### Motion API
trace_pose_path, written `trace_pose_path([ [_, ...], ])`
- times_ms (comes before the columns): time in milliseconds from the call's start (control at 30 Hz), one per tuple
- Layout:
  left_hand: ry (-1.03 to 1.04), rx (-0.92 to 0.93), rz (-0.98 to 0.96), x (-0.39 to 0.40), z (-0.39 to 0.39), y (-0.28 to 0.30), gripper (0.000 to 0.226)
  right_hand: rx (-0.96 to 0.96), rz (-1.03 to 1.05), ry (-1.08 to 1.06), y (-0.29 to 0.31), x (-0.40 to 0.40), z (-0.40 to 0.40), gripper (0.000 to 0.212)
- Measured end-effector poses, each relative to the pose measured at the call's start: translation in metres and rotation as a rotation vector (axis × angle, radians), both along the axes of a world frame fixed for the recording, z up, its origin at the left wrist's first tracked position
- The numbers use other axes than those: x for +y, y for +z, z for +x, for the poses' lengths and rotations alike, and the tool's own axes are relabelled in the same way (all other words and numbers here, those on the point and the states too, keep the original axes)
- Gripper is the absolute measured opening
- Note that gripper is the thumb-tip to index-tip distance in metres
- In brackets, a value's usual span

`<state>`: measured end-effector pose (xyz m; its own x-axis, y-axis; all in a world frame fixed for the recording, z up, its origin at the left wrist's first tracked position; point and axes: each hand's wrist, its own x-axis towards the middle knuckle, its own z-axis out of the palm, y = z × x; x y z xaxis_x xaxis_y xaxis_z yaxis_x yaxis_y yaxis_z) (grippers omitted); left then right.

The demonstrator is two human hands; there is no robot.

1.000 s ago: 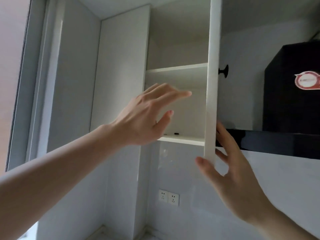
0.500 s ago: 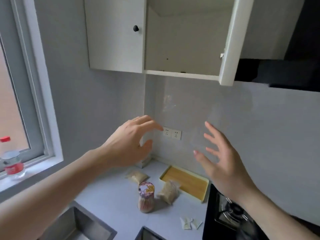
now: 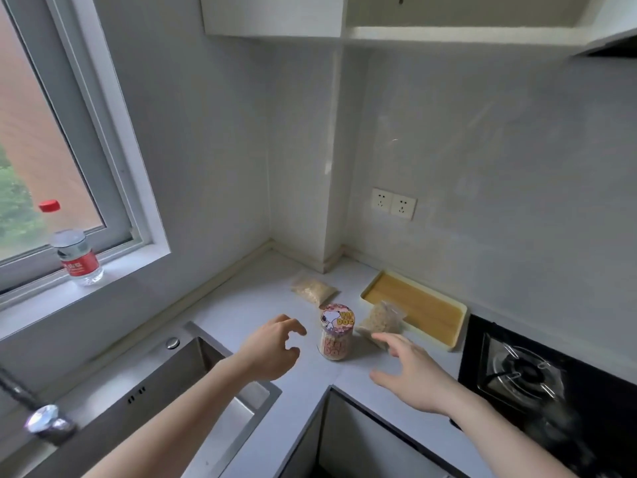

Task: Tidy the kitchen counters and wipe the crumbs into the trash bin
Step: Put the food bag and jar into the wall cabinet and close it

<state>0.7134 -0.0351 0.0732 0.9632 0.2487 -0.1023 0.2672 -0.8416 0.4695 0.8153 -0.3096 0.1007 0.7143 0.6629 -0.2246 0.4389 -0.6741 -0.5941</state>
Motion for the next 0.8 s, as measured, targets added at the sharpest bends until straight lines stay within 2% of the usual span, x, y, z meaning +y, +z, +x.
trace_pose_path([
  [200,0.071,0.128,-0.284,0.03,0.063,-0.054,0.045,0.147,-0.03,-0.166,-0.063,0.046,0.051,0.075],
  [400,0.101,0.266,-0.418,0.037,0.12,-0.099,0.061,0.239,-0.07,-0.31,-0.116,0.071,0.087,0.085],
  [567,0.101,0.308,-0.377,0.054,0.157,-0.111,0.069,0.253,-0.088,-0.385,-0.138,0.09,0.114,0.088],
  [733,0.055,0.327,-0.312,0.06,0.19,-0.121,0.079,0.273,-0.122,-0.351,-0.155,0.111,0.14,0.087],
  [800,0.042,0.335,-0.287,0.059,0.198,-0.128,0.082,0.266,-0.15,-0.335,-0.165,0.118,0.153,0.093],
])
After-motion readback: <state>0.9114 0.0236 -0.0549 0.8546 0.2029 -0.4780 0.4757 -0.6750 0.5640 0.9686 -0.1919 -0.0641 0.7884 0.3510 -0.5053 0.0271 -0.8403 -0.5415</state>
